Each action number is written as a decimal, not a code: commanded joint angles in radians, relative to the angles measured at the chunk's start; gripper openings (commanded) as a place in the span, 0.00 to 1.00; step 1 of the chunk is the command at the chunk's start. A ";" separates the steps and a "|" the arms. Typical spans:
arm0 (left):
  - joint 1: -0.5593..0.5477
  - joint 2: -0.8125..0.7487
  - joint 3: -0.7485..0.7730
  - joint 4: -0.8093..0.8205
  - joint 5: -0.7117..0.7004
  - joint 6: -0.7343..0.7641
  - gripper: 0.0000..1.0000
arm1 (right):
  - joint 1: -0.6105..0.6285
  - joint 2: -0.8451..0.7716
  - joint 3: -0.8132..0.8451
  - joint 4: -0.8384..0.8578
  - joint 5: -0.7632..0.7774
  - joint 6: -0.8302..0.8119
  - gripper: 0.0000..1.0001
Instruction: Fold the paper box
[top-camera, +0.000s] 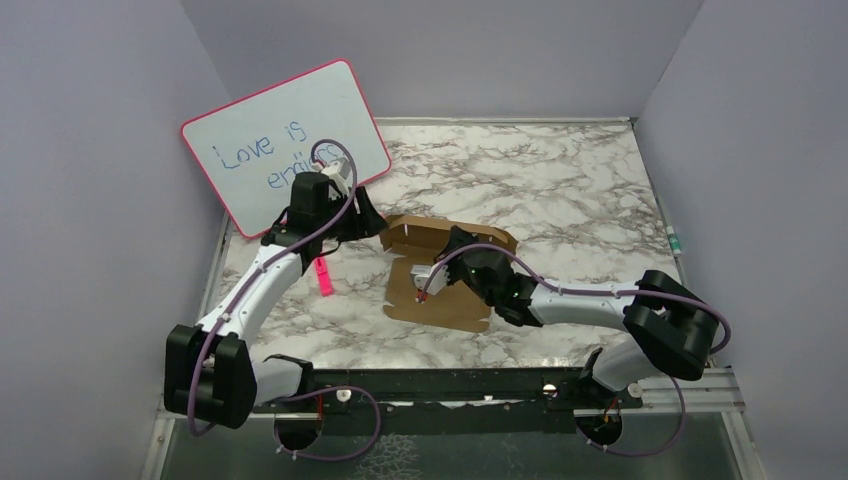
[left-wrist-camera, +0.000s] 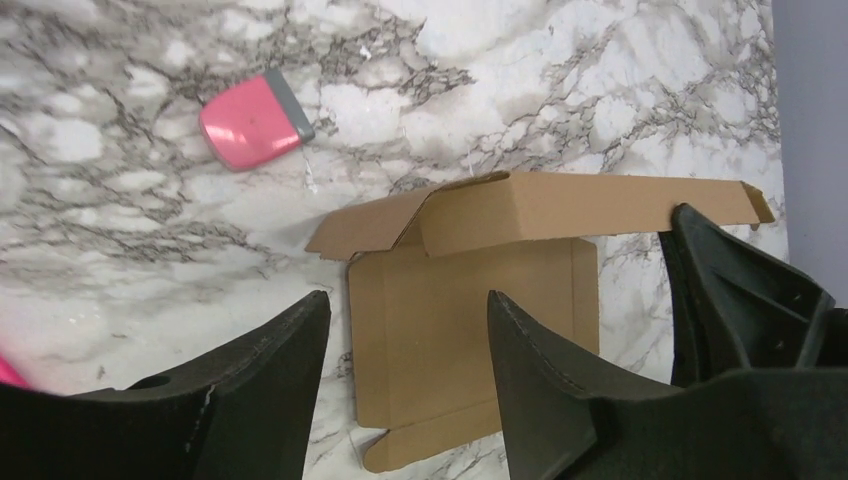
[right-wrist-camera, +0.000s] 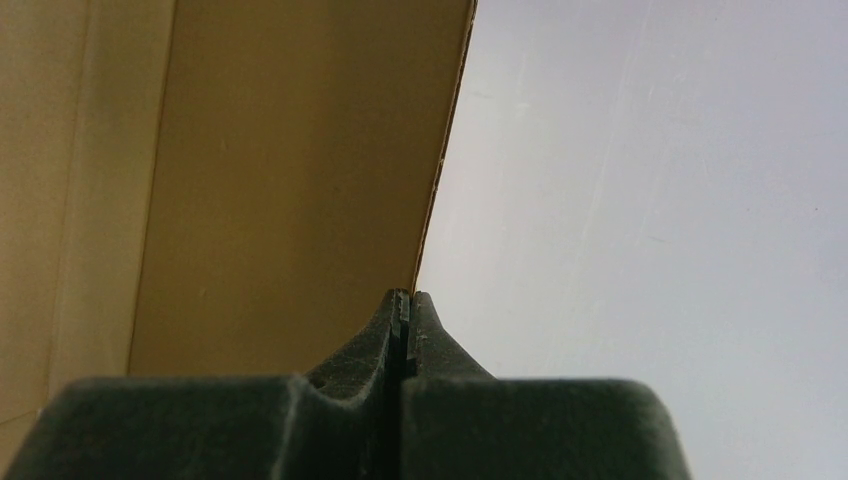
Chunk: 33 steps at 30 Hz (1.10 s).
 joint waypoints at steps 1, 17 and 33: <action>0.009 0.021 0.126 -0.068 -0.026 0.104 0.61 | 0.010 -0.013 -0.008 -0.003 0.017 -0.033 0.01; 0.009 0.215 0.244 -0.146 0.046 0.205 0.54 | 0.010 -0.011 0.007 -0.030 0.017 -0.027 0.01; -0.052 0.192 0.192 -0.128 0.048 0.173 0.10 | 0.010 0.016 0.027 -0.012 0.021 -0.033 0.01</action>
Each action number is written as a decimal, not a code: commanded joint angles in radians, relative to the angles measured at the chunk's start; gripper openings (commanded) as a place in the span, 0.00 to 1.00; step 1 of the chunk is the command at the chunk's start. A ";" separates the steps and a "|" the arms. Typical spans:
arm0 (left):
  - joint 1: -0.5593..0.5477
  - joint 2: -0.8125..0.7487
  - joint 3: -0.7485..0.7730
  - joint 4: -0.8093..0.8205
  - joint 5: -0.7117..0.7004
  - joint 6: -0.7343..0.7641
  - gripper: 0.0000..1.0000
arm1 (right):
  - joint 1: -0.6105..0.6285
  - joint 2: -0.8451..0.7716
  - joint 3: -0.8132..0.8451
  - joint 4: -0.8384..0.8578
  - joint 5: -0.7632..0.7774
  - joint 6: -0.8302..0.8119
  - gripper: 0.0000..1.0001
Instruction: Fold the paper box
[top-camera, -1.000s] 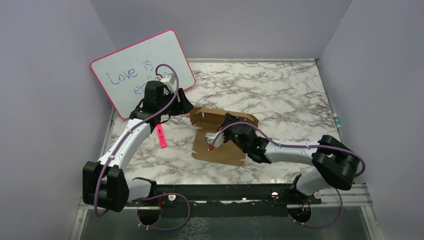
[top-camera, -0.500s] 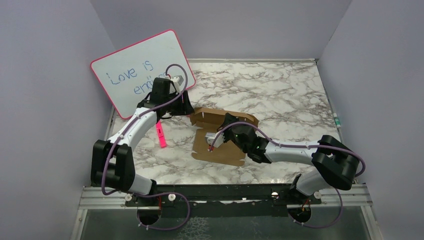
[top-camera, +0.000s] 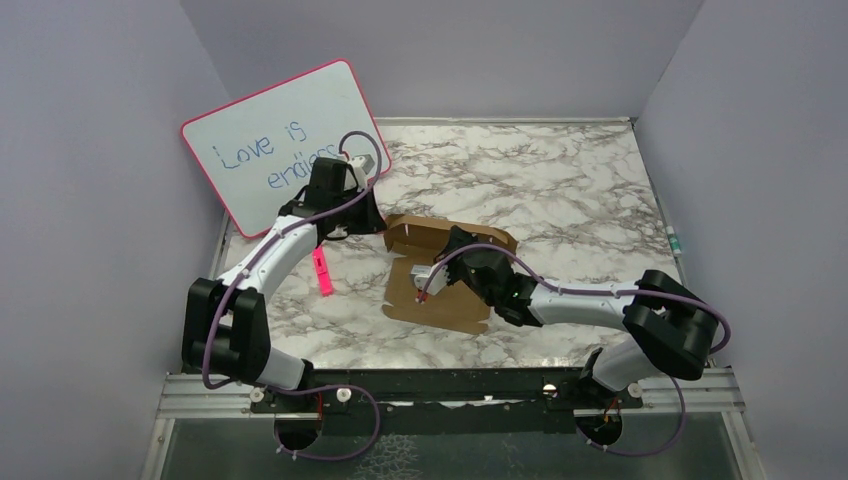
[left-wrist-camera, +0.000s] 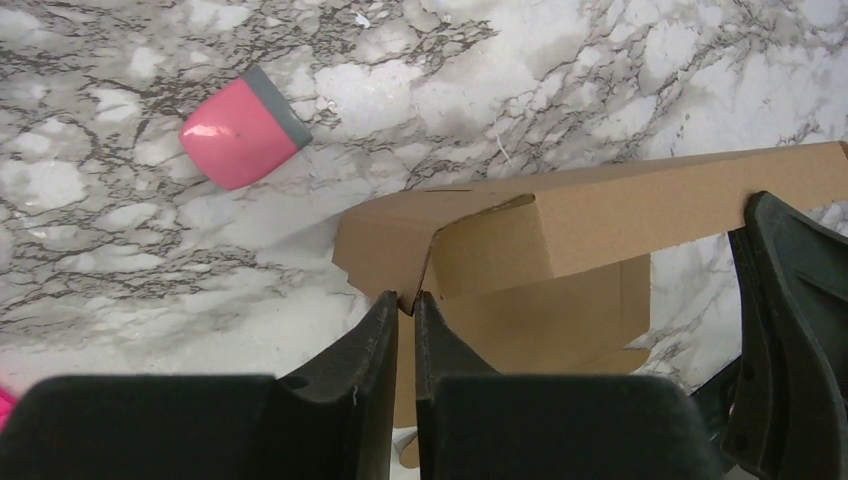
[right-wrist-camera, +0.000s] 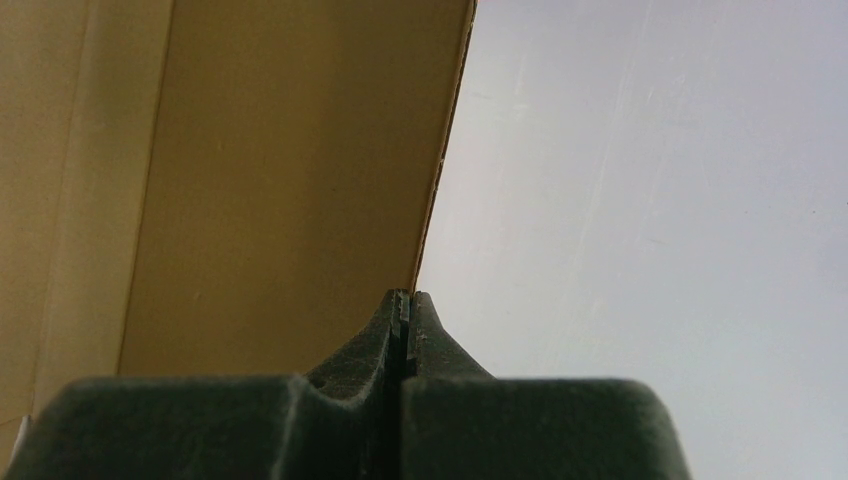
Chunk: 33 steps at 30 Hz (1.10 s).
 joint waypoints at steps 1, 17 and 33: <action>-0.048 -0.036 -0.019 0.012 -0.001 -0.013 0.09 | 0.009 0.019 0.027 -0.007 0.017 -0.023 0.01; -0.160 -0.137 -0.086 0.084 -0.091 -0.190 0.06 | 0.010 0.076 0.031 0.054 0.029 -0.019 0.01; -0.217 -0.187 -0.288 0.317 -0.087 -0.340 0.08 | 0.035 0.112 -0.027 0.116 0.057 -0.049 0.01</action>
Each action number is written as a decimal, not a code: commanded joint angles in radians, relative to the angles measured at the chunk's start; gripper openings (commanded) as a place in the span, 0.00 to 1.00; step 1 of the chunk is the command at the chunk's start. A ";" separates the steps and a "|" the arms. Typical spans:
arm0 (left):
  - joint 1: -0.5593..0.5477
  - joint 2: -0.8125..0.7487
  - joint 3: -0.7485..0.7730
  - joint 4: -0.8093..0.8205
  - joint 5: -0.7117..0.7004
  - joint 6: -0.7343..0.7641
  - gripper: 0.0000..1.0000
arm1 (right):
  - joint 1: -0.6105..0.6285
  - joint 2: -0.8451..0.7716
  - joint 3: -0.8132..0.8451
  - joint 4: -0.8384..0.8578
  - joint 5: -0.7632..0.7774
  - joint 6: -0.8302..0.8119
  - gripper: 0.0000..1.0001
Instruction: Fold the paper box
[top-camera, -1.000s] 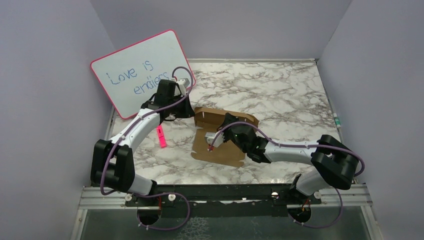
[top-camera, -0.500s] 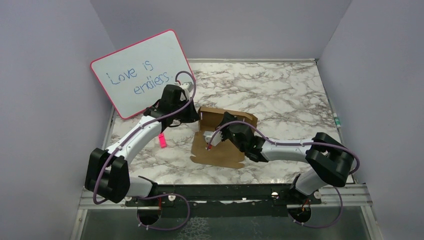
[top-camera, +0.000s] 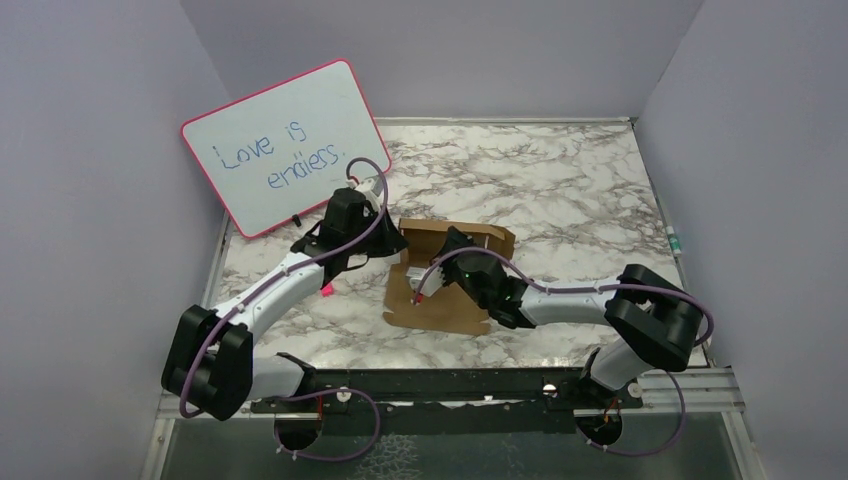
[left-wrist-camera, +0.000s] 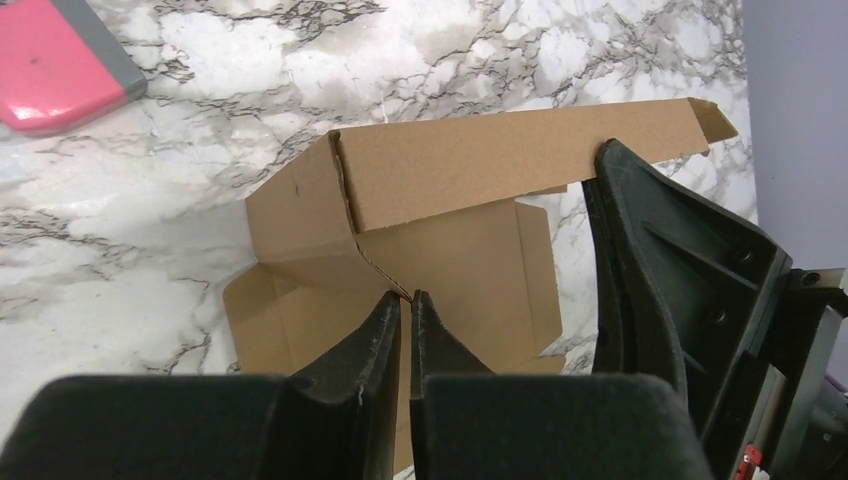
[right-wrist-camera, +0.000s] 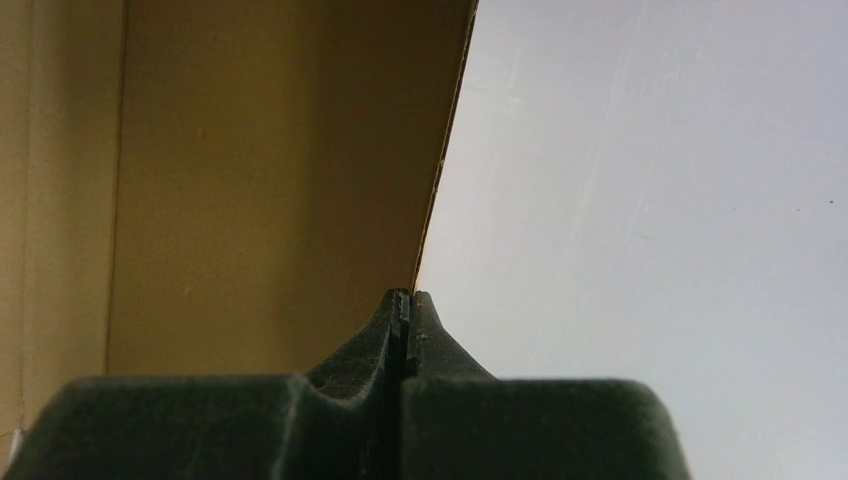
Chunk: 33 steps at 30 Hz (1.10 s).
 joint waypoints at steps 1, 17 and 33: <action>-0.023 -0.023 -0.044 0.064 0.013 -0.048 0.09 | 0.019 0.039 -0.029 0.032 0.017 -0.025 0.01; 0.029 -0.162 0.089 -0.216 -0.147 0.238 0.42 | 0.021 0.014 -0.033 -0.006 0.025 -0.019 0.01; 0.227 -0.113 0.114 -0.265 -0.049 0.454 0.62 | 0.021 0.005 -0.016 -0.031 0.008 -0.003 0.01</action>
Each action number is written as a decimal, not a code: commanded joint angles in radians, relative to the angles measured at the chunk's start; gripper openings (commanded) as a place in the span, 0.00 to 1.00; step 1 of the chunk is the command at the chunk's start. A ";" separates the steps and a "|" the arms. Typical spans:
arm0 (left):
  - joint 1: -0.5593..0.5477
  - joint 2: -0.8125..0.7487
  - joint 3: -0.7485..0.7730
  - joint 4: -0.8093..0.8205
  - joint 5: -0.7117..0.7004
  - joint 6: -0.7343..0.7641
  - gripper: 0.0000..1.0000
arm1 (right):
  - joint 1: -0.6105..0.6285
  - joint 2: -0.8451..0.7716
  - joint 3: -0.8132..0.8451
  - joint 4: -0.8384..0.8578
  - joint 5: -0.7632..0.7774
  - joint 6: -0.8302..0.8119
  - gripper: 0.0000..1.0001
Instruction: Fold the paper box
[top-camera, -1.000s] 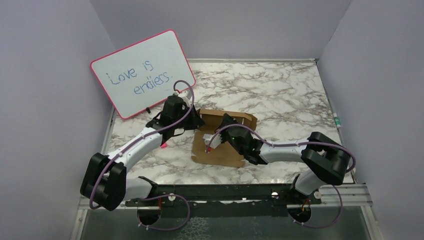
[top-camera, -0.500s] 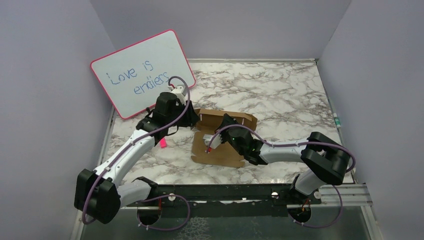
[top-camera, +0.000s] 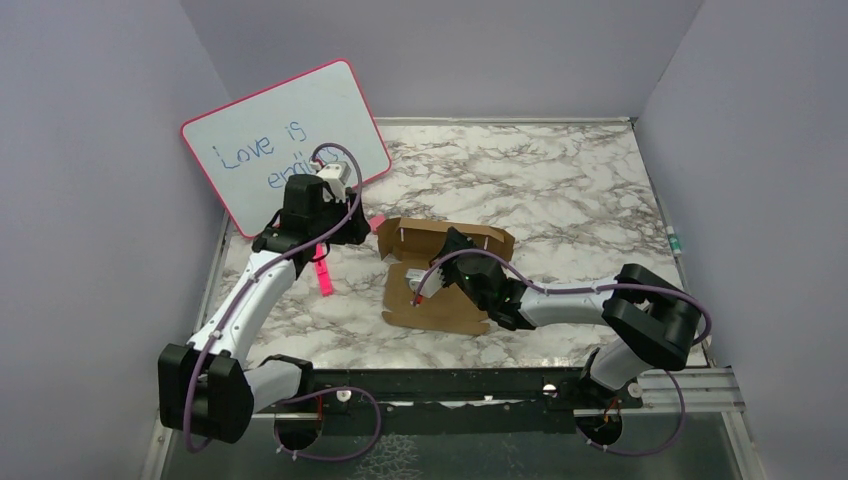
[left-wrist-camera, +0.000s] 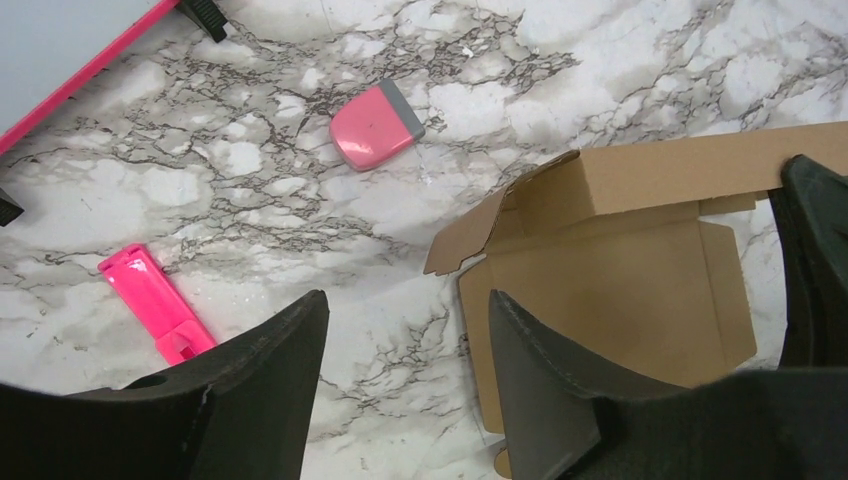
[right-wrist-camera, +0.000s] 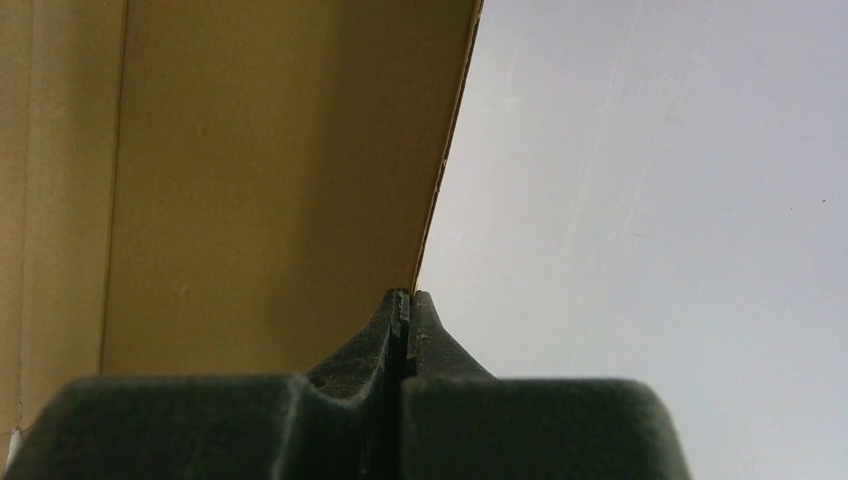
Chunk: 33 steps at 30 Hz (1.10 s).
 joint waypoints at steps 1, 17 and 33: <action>0.005 0.013 0.012 -0.013 0.031 0.083 0.64 | 0.012 -0.006 0.000 -0.067 -0.010 0.013 0.01; 0.005 0.086 -0.019 0.057 -0.124 0.150 0.69 | 0.012 -0.010 0.004 -0.085 -0.020 0.036 0.01; 0.048 0.210 -0.013 0.106 -0.038 0.148 0.66 | 0.012 -0.009 0.008 -0.092 -0.024 0.041 0.01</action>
